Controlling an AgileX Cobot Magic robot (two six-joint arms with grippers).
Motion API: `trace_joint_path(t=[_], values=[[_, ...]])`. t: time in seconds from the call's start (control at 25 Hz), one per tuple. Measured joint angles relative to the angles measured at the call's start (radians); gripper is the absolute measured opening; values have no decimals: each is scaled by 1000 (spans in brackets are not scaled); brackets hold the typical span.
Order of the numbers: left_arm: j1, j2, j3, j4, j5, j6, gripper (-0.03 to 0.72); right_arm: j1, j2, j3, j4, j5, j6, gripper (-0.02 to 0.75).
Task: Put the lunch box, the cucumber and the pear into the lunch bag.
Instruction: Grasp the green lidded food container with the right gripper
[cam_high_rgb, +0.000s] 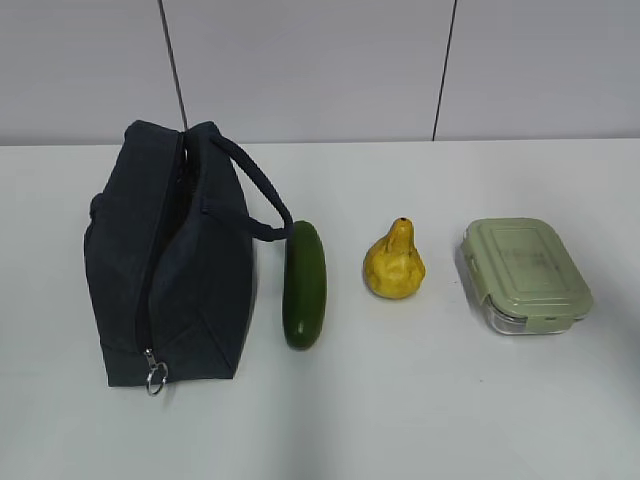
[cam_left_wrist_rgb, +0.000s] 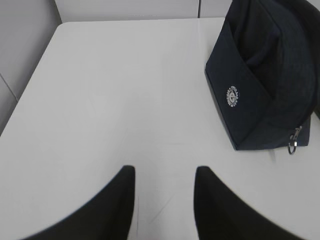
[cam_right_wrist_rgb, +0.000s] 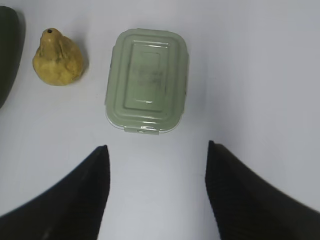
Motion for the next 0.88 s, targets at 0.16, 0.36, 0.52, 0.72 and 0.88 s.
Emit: trace_joint_path(t=[0.16,0.36,0.52,0.72,0.88], values=[[0,0,0,0,0,0,239,0,127,-85,0,16,-8,477],[0,0,0,0,0,0,239,-46,273,-164,44,35,-45,477],[0,0,0,0,0,0,239,-146,375,-194,231,46,-160,477],[0,0,0,0,0,0,239,-253,483,-205,400,63,-282,477],[0,0,0,0,0,0,239,-311,569,-205,444,72,-335,477]])
